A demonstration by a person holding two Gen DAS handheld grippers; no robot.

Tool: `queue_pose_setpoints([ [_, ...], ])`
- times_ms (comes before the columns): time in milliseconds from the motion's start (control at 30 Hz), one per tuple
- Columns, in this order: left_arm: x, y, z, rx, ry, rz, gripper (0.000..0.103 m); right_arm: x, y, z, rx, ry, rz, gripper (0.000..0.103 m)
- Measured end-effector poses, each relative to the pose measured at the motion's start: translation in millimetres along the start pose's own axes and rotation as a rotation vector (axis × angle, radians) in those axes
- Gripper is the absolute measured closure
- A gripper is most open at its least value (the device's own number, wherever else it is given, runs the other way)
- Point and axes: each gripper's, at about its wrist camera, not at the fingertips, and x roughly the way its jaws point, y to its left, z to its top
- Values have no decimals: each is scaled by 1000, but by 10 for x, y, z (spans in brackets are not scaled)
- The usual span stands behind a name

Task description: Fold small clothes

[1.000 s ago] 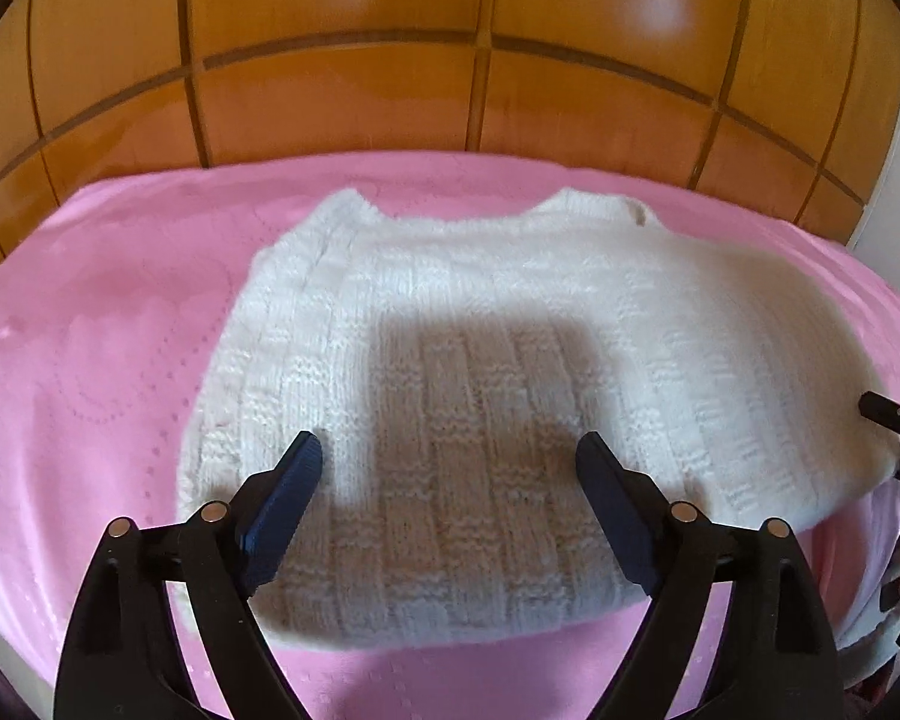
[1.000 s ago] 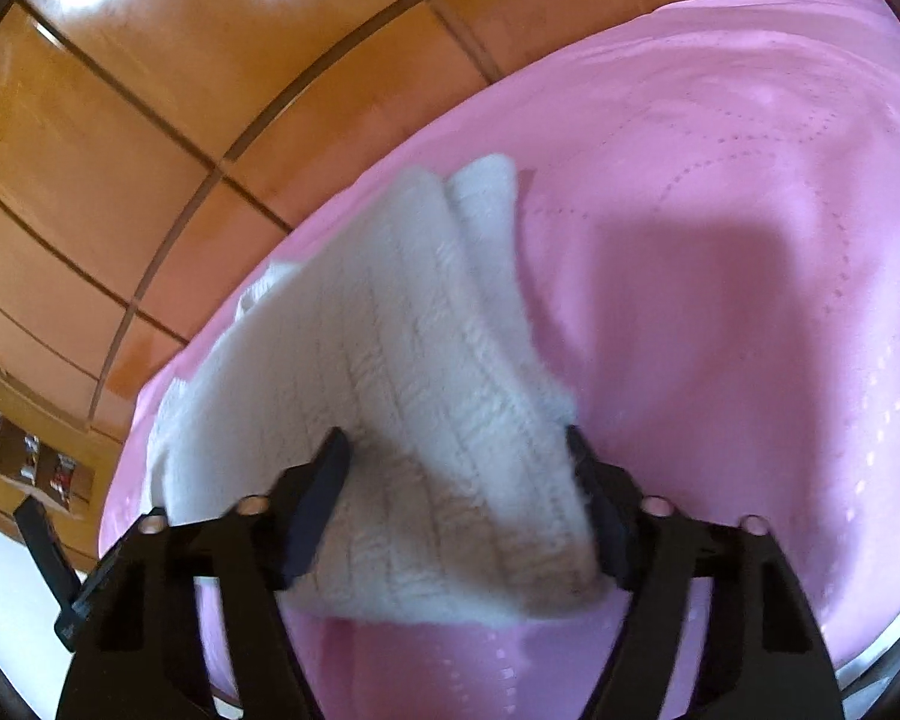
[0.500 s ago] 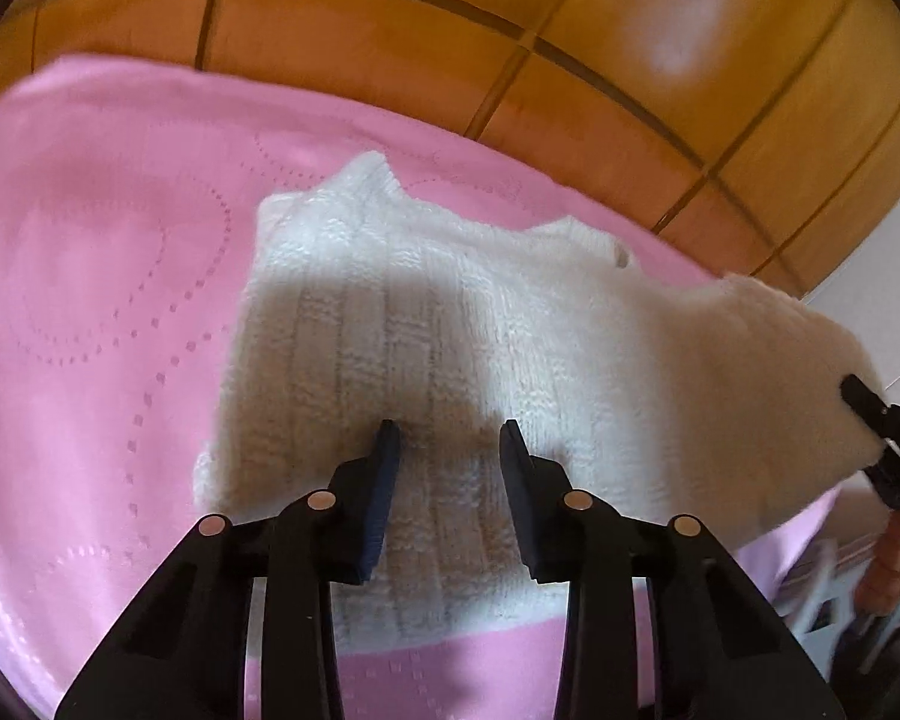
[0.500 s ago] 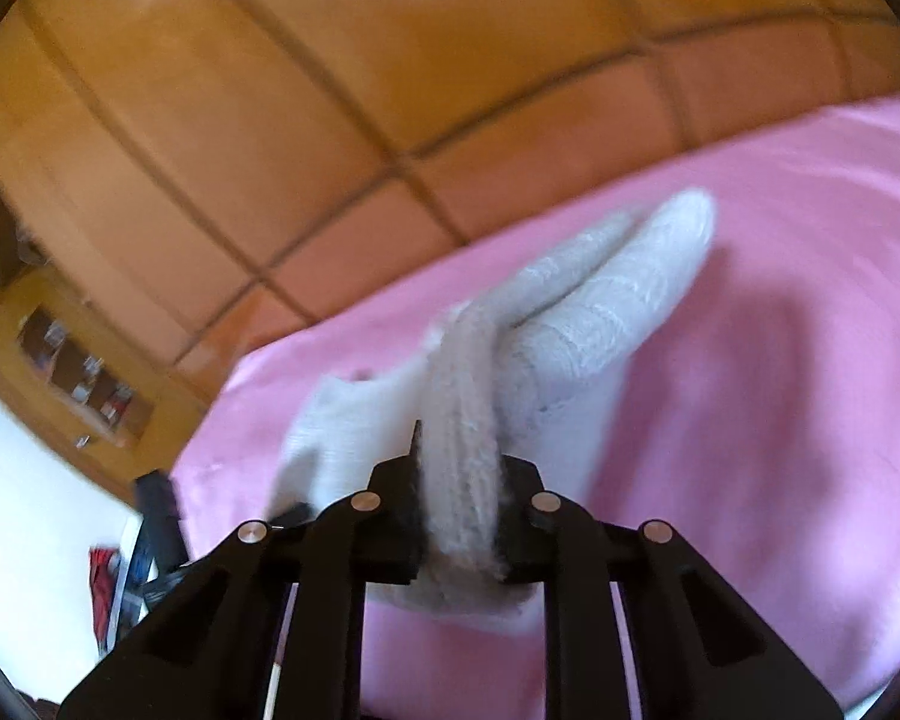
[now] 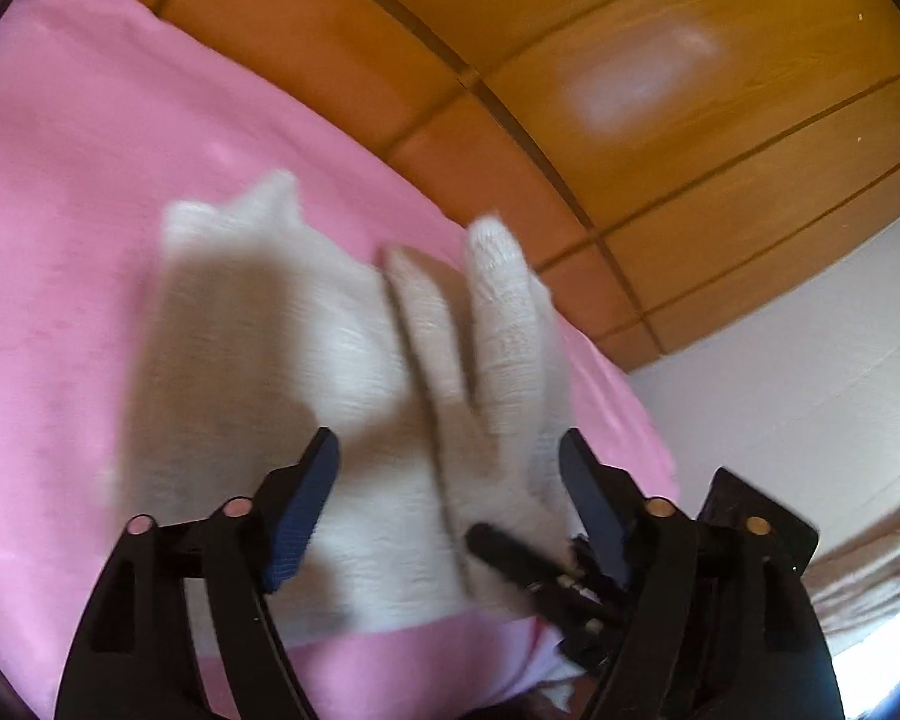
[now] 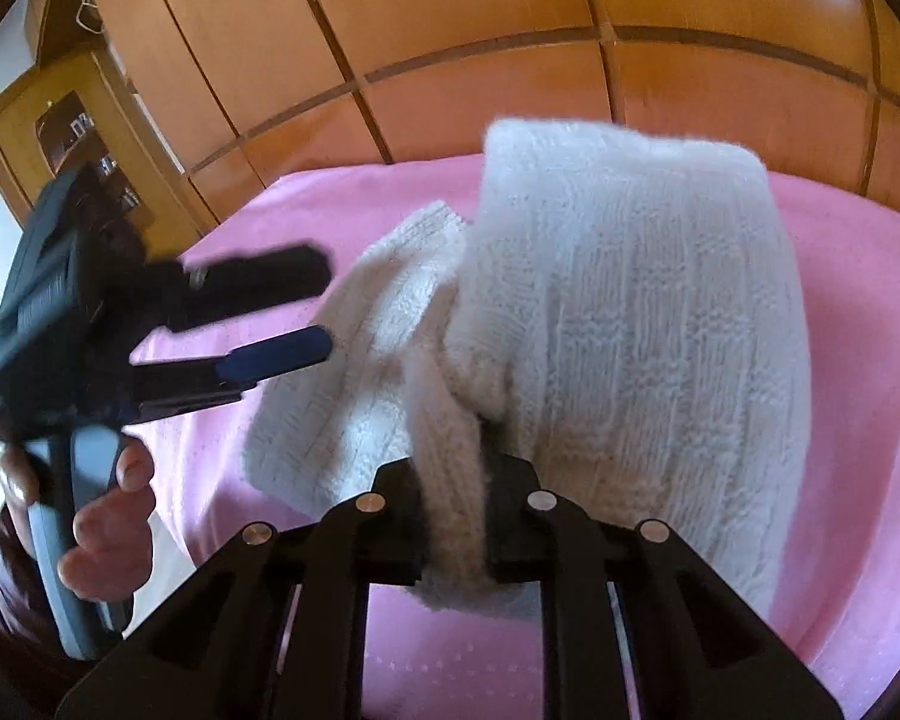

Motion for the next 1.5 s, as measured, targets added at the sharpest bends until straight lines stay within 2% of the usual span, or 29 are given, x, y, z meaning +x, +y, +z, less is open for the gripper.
queue_pose_setpoints([
  [100,235,-49,51,-33,53,-25,24,-80,3,-11,-19,-20,4,86],
  [200,444,-126,84,-66,95,-39,24,-164,-6,-35,-28,-33,36,74],
  [233,495,-174,99,-63,102,-47,24,-195,-20,-52,-28,-37,55,63],
  [267,526,-205,109,-62,107,-42,24,-223,-46,-57,-23,-41,72,56],
  [367,682,-322,177,-37,135,-14,24,-458,-183,-128,23,-67,155,43],
  [467,816,-448,221,9,149,29,25,-703,-417,-166,76,-109,148,41],
  [533,874,-484,230,27,154,51,41,-824,-663,-215,130,-138,94,41],
  [600,969,-535,247,51,154,109,59,-866,-928,-271,206,-144,27,40],
  [700,985,-619,249,86,119,157,77,-800,-1230,-294,295,-137,-32,41],
  [833,743,-793,296,188,23,193,84,-602,-1259,-239,290,-102,-39,45],
  [1000,161,-883,293,304,-97,227,85,-524,-802,-35,172,-111,14,46],
  [1100,-143,-735,259,328,-147,293,85,-360,-489,88,96,-109,35,45],
  [1267,-252,-174,182,265,-146,458,85,4,-169,152,44,-56,45,44],
  [1333,-189,78,140,237,-131,555,85,143,-20,151,-4,-37,22,43],
  [1367,-163,176,122,227,-107,566,85,203,44,172,-25,-31,-4,42],
  [1400,-161,259,95,198,-107,560,79,223,70,173,-41,-29,-22,40],
  [1433,-191,288,69,182,-125,563,66,246,106,184,-59,-25,-35,33],
  [1467,-235,277,65,177,-144,569,61,224,126,178,-76,-20,-45,24],
  [1500,-298,238,75,172,-171,571,55,232,152,188,-94,-11,-52,20],
])
